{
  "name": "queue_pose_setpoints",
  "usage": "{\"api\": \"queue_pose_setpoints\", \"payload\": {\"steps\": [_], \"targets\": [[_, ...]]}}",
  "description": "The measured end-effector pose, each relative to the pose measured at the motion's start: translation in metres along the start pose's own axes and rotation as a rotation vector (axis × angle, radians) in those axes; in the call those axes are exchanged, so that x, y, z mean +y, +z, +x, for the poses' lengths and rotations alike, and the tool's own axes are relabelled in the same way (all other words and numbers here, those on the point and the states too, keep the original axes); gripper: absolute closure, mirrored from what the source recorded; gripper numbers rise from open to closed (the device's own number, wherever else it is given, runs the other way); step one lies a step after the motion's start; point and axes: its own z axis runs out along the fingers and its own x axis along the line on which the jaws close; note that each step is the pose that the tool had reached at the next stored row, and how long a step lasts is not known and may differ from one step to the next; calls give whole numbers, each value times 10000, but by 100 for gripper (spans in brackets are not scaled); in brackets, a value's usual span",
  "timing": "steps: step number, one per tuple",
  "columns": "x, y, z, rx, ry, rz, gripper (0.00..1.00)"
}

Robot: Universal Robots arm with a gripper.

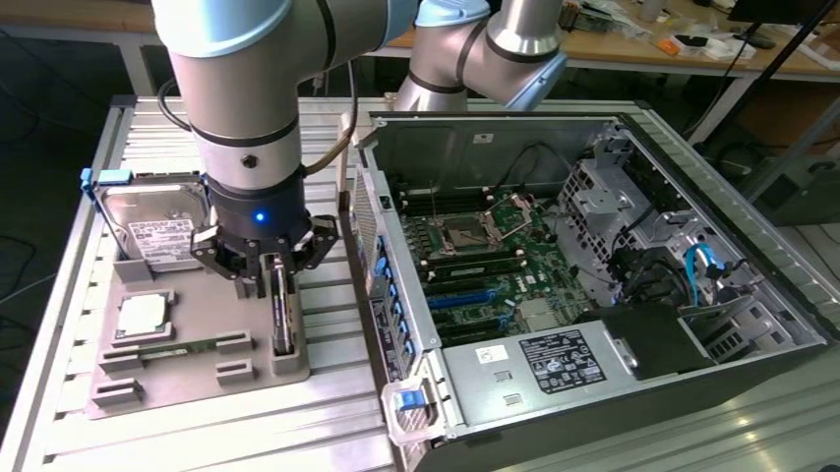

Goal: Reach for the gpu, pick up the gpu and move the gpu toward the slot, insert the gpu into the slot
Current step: 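Pick up the gpu and move the gpu toward the slot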

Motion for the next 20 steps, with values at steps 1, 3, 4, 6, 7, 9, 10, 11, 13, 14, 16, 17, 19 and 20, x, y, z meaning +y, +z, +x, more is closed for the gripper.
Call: {"api": "queue_pose_setpoints", "payload": {"steps": [1,3,4,6,7,9,10,11,13,14,16,17,19,20], "targets": [[0,0,0,0,0,0,64],[0,0,0,1,0,0,64],[0,0,0,0,0,0,64],[0,1,0,-1,1,-1,64],[0,1,-1,-1,0,-1,64],[0,1,-7,-2,-34,-2,64],[0,1,-11,-2,-73,-3,64],[0,1,-14,-1,-118,-4,64],[0,1,-15,-1,-146,-4,64],[0,2,-18,-2,-178,-5,64],[0,2,-20,-2,-291,-5,64],[0,2,-21,-2,-297,-5,64],[0,2,-20,-2,-297,-5,64],[0,2,-20,-2,-297,-5,64]]}}
